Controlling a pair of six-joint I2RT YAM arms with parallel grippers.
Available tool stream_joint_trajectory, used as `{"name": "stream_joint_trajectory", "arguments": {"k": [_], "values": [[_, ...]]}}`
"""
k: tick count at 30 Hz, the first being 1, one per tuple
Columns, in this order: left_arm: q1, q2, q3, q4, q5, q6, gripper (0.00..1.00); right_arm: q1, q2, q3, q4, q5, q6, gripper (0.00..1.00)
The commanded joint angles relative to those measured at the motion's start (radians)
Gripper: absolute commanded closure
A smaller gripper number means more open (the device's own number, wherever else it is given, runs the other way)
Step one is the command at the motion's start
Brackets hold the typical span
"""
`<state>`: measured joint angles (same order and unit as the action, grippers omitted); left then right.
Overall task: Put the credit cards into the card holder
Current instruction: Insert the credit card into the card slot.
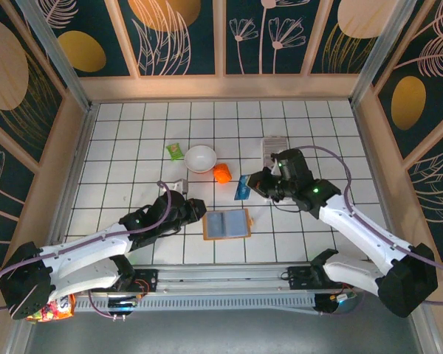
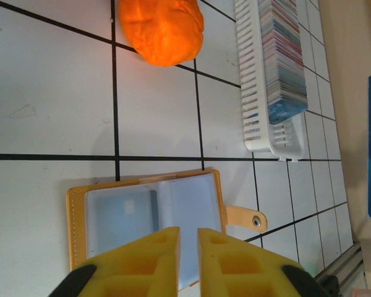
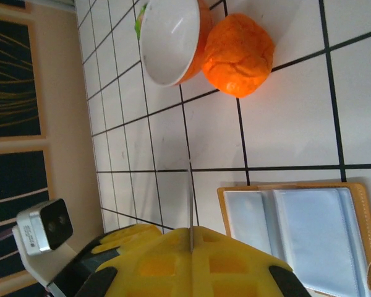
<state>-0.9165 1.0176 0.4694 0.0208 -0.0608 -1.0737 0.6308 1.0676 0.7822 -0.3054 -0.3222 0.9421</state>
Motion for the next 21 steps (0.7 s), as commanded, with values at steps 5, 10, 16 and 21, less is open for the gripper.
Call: {"name": "stream_joint_trajectory", "arguments": {"k": [5,10,16,21], "values": [[-0.005,0.068,0.005,0.007,0.049,0.007,0.76,0.053,-0.014,-0.120,0.110,0.041,-0.023,1.00],[-0.005,0.142,0.035,0.016,0.099,0.036,0.71,0.098,-0.026,-0.210,0.187,0.052,-0.055,1.00],[-0.005,0.186,0.022,0.002,0.084,0.035,0.68,0.163,0.031,-0.271,0.345,0.039,-0.064,1.00],[-0.004,0.214,0.010,0.004,0.071,0.033,0.67,0.224,0.138,-0.258,0.361,0.069,-0.083,1.00]]}}
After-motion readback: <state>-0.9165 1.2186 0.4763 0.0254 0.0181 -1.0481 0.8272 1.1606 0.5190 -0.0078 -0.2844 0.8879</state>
